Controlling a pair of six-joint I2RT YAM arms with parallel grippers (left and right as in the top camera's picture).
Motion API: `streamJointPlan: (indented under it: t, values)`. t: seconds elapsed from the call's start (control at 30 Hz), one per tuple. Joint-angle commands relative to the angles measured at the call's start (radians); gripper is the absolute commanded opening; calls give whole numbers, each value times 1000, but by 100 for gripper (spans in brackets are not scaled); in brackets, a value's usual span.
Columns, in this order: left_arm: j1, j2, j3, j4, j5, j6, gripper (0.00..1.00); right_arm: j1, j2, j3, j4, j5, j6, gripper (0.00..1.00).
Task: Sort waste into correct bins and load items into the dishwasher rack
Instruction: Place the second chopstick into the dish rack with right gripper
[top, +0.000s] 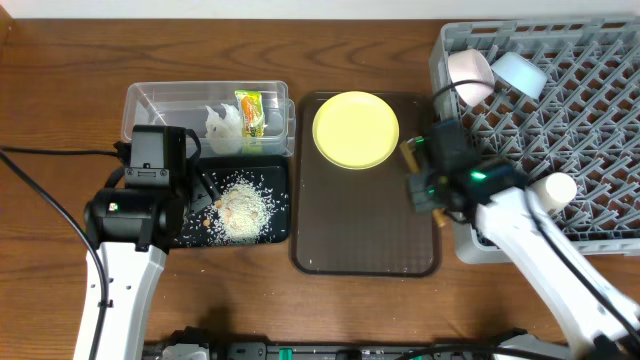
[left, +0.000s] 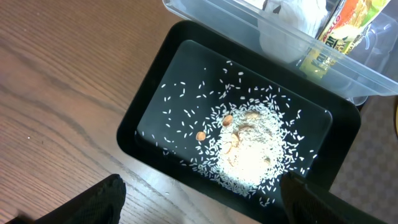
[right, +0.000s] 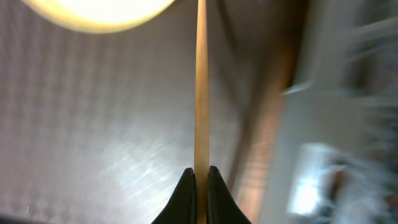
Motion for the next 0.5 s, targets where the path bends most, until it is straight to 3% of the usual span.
streamJointPlan:
  t: [0.0, 0.17, 0.47]
  values:
    - [5, 0, 4, -2, -16, -13, 82, -75, -74, 5, 19, 108, -39, 1]
    - [5, 0, 4, -2, -16, -13, 82, -193, -121, 5, 86, 124, -152, 1]
    - [5, 0, 4, -2, -16, -13, 83, -304, -62, 3, 108, 53, -164, 1]
